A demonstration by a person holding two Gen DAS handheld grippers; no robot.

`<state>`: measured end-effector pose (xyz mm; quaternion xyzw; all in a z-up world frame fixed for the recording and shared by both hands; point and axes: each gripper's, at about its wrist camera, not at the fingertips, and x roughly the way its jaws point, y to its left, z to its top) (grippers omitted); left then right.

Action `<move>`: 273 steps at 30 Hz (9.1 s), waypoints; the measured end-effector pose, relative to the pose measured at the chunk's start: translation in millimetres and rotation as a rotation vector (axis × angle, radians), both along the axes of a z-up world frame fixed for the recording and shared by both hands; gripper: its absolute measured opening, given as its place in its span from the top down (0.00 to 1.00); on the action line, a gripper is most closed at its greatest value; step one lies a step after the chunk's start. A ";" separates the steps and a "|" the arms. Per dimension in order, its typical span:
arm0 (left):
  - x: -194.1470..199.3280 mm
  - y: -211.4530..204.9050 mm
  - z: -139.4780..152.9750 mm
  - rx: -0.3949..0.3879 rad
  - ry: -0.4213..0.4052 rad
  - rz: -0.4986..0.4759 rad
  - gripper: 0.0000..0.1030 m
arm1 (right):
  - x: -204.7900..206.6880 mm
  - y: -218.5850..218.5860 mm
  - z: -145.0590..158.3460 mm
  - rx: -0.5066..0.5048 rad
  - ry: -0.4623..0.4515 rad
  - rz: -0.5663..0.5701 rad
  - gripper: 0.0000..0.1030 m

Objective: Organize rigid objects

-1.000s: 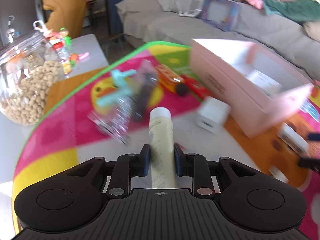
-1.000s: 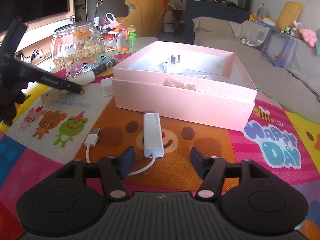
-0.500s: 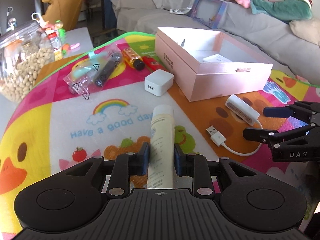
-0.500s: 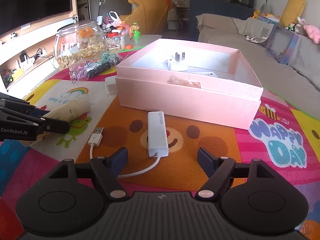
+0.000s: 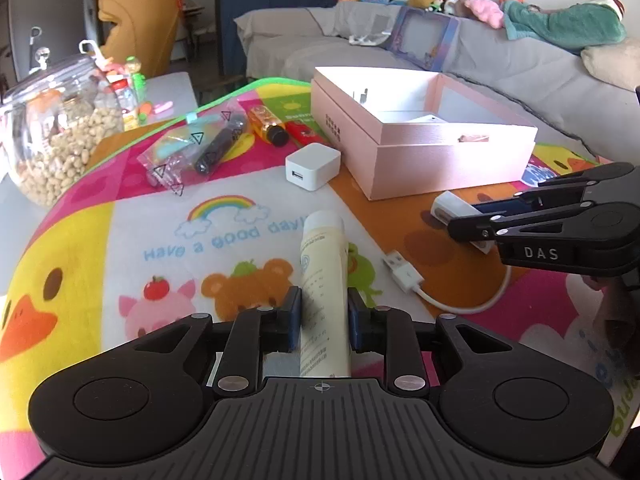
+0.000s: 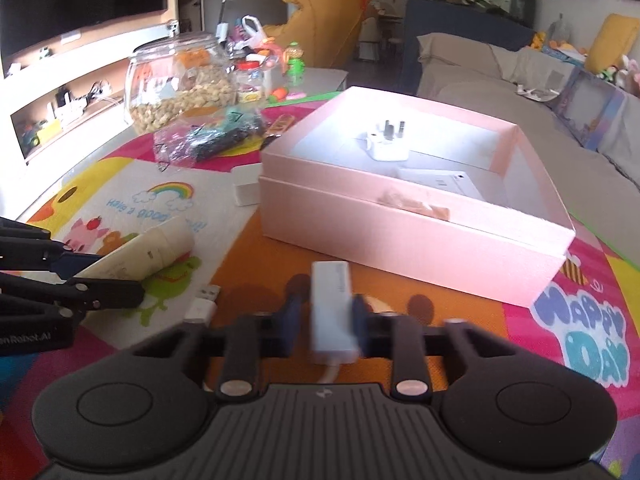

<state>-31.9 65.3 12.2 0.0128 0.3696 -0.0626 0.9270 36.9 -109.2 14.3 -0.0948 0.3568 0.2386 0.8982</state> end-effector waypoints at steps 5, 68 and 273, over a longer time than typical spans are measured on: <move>-22.0 -3.5 -0.4 -0.048 -0.022 -0.004 0.75 | -28.7 -22.3 20.9 0.012 -0.029 -0.002 0.80; -2.7 -76.7 75.2 -0.051 -0.282 -0.296 0.74 | -48.9 -116.2 129.3 0.233 -0.308 -0.151 0.80; 53.8 59.8 31.8 -0.286 -0.073 0.218 0.76 | 62.1 -34.0 83.6 0.167 -0.009 -0.083 0.41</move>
